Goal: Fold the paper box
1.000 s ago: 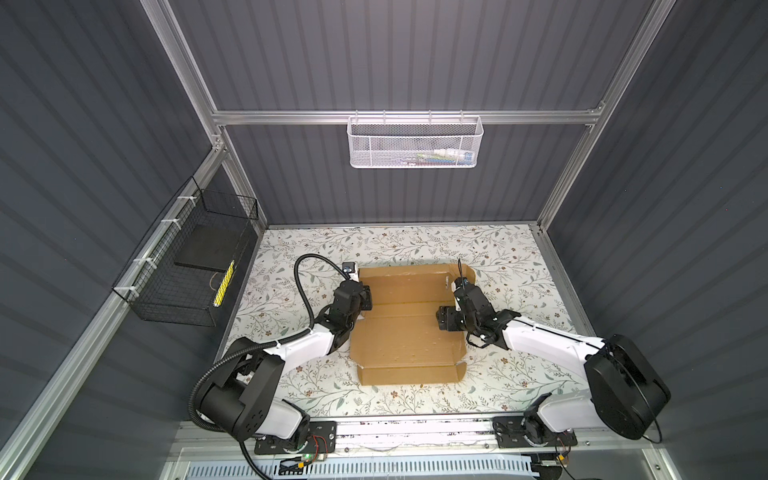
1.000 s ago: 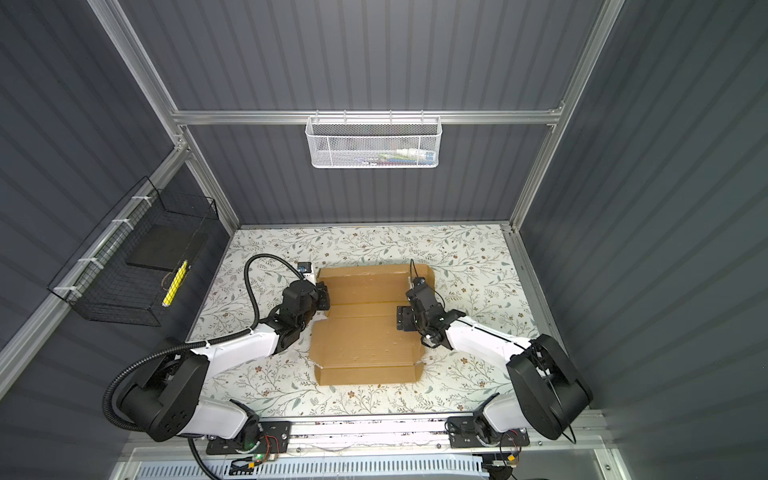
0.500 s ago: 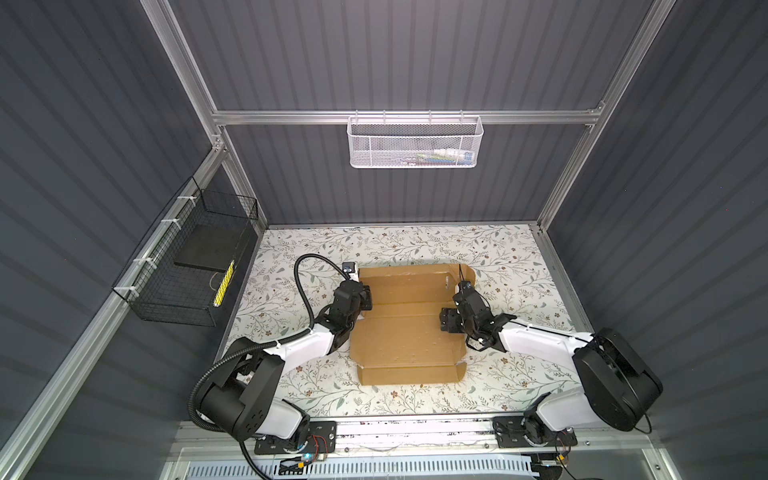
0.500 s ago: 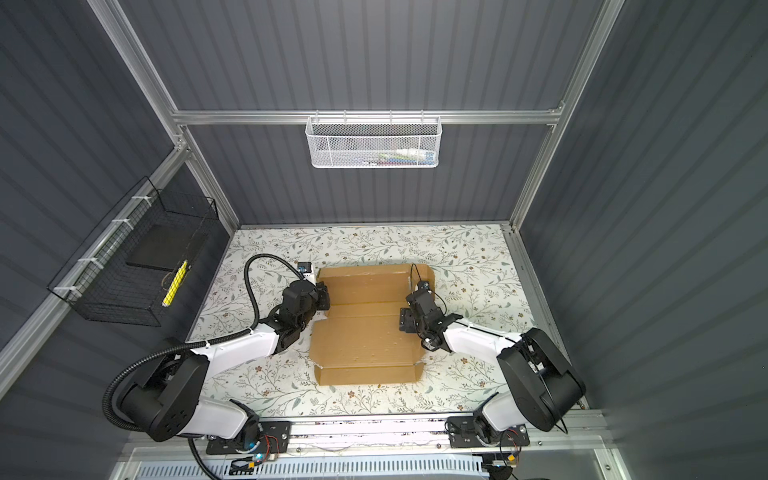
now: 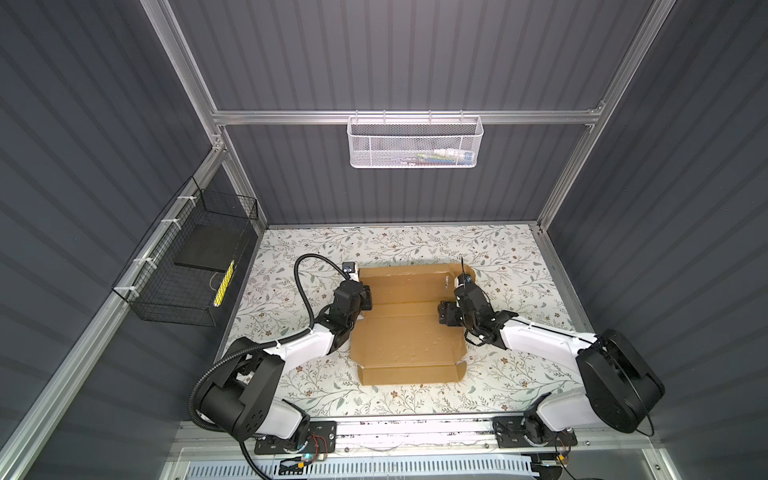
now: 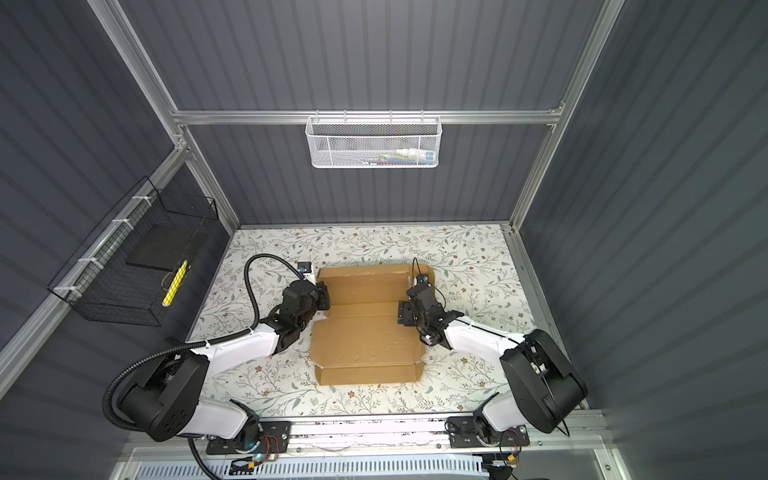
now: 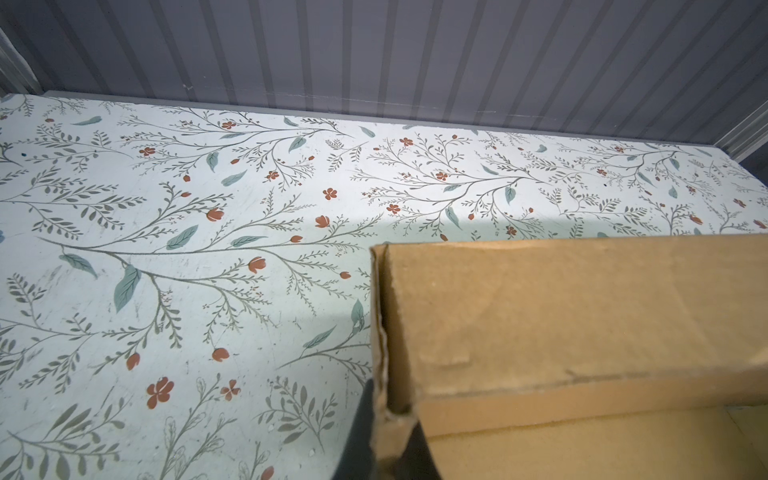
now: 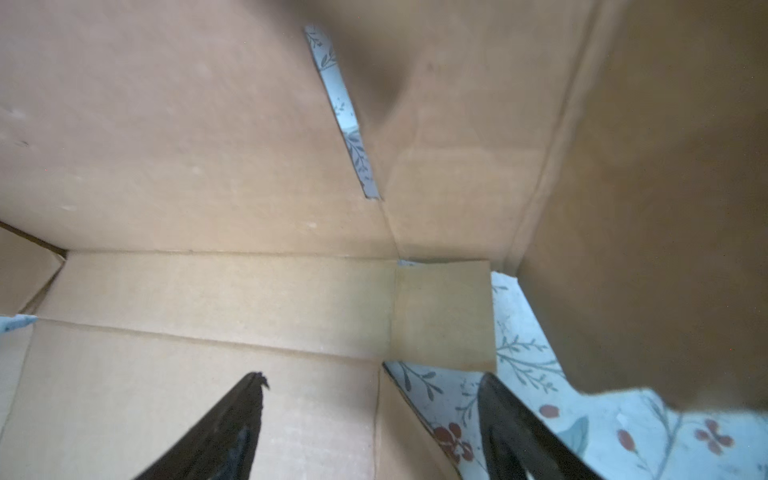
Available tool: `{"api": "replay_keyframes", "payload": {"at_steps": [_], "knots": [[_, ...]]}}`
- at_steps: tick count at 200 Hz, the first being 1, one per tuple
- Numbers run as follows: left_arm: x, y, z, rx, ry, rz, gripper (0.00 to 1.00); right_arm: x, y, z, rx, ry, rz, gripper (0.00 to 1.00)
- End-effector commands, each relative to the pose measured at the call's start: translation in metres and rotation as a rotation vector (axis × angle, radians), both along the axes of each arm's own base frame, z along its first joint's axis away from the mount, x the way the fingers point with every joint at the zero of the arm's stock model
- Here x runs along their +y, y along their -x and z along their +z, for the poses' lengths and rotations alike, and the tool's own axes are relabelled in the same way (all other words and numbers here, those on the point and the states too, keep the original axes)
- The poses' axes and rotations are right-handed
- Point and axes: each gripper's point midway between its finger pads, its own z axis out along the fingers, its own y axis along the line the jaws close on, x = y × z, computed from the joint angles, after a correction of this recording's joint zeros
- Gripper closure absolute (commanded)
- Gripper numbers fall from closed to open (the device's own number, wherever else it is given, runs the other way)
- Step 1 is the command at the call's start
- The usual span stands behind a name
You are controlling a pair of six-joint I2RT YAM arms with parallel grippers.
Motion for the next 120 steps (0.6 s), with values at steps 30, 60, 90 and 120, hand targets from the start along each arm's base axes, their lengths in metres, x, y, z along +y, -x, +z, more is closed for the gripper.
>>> {"api": "replay_keyframes", "payload": {"at_steps": [30, 60, 90, 120], "knots": [[-0.003, 0.004, -0.016, 0.068, -0.004, -0.013, 1.0, 0.008, -0.005, 0.015, -0.031, -0.017, 0.017, 0.19], [-0.003, 0.004, -0.015, 0.067, -0.004, -0.013, 1.0, 0.004, -0.001, 0.005, -0.007, -0.004, 0.01, 0.19], [-0.003, 0.005, -0.016, 0.069, -0.004, -0.014, 1.0, -0.005, 0.003, -0.008, 0.0, 0.023, -0.019, 0.18], [-0.004, 0.004, -0.017, 0.072, -0.002, -0.016, 1.0, -0.01, 0.001, -0.015, 0.005, 0.035, -0.036, 0.17]]}}
